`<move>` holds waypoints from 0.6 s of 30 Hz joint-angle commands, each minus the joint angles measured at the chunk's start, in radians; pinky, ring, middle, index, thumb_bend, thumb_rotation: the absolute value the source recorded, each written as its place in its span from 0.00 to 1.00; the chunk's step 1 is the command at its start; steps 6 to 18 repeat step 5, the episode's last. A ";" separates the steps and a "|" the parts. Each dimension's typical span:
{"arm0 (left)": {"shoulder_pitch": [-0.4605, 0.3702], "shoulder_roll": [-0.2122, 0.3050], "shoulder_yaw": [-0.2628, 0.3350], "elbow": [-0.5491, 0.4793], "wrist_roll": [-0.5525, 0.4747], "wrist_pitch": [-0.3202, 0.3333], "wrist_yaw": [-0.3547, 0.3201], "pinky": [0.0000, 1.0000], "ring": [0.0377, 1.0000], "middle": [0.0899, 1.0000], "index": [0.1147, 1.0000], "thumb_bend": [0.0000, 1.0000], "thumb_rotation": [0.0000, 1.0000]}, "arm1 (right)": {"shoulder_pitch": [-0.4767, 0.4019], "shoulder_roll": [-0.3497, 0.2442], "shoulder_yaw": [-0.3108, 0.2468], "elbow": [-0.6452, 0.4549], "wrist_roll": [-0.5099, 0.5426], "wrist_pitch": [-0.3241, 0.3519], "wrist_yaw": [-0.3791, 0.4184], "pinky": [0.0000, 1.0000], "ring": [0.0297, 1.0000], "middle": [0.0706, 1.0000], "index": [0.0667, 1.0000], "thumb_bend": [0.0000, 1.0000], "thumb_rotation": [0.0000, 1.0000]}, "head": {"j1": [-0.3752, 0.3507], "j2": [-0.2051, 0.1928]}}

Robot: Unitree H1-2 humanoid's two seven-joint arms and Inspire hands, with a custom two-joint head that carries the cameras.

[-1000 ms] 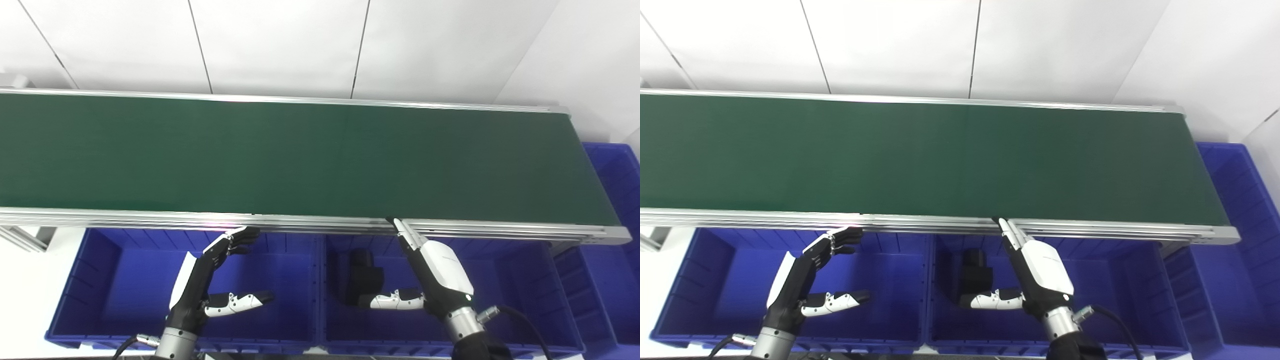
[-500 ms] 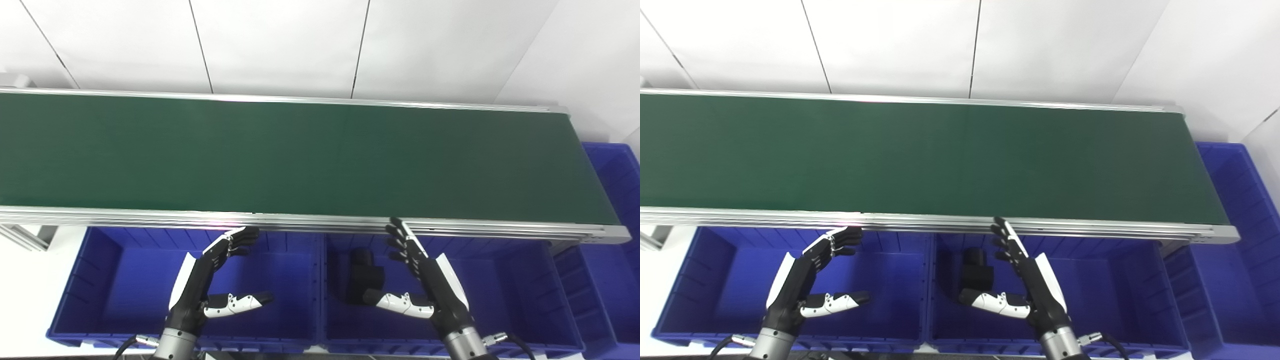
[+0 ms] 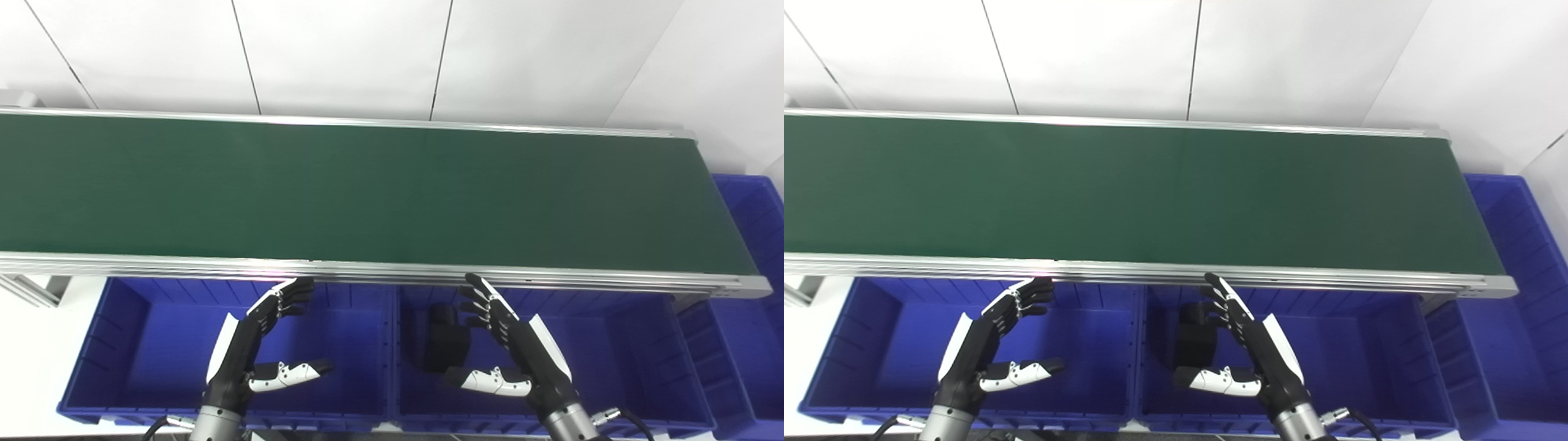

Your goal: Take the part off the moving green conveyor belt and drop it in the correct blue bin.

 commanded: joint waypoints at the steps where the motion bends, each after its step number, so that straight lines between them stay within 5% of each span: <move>1: 0.001 0.001 0.007 -0.026 -0.003 -0.037 -0.015 0.72 0.76 0.79 0.77 0.80 0.33 | 0.002 0.000 -0.001 -0.027 -0.002 -0.053 -0.001 0.80 0.87 0.91 0.97 0.96 0.41 | 0.002 0.000; 18: 0.002 -0.002 0.013 -0.023 -0.002 -0.037 -0.019 0.72 0.77 0.79 0.78 0.81 0.34 | 0.004 0.004 -0.001 -0.023 -0.007 -0.061 -0.006 0.81 0.87 0.91 0.97 0.95 0.41 | 0.000 -0.003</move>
